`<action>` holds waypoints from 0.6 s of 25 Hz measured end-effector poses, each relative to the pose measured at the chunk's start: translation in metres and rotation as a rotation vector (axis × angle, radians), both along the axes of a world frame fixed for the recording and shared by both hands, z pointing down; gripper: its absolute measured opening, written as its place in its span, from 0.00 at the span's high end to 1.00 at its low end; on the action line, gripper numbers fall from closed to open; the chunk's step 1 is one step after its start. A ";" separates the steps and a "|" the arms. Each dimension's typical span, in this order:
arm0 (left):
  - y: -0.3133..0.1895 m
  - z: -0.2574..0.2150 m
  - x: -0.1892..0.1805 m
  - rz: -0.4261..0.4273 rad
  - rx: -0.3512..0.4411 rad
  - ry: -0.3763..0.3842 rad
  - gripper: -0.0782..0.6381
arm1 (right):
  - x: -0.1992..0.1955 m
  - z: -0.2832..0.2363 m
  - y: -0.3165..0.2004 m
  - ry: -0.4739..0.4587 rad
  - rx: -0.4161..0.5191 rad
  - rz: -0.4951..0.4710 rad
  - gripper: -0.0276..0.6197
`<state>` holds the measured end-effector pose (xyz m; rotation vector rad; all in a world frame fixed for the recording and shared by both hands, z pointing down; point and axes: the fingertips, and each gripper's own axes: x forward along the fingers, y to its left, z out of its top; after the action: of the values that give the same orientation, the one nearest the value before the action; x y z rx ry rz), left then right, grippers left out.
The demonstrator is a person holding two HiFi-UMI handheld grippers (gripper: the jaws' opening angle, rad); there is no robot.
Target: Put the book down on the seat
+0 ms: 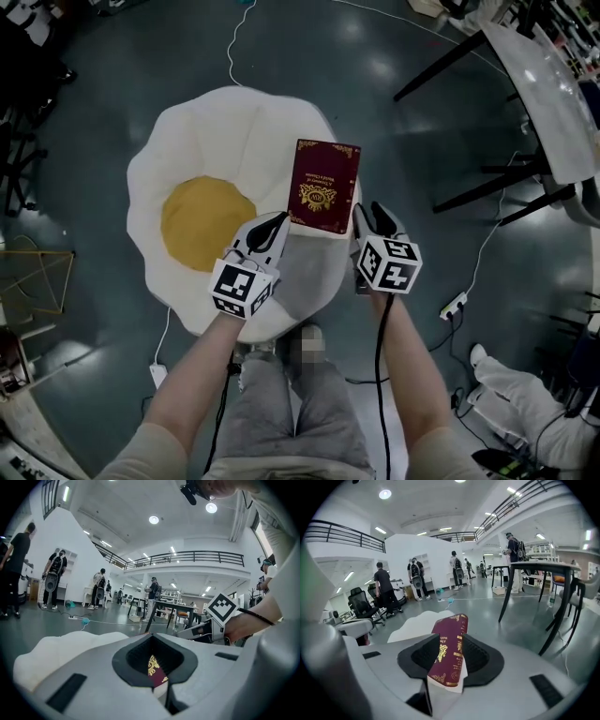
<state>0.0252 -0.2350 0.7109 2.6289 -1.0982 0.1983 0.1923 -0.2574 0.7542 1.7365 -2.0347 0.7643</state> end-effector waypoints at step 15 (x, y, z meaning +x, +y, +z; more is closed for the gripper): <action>0.012 -0.200 -0.009 -0.009 0.108 0.008 0.88 | -0.010 -0.230 0.037 0.068 0.228 -0.046 0.91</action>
<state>0.0166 -0.2228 0.5109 2.7163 -1.1482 0.1292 0.1825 -0.2200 0.5238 1.8009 -2.1774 0.4679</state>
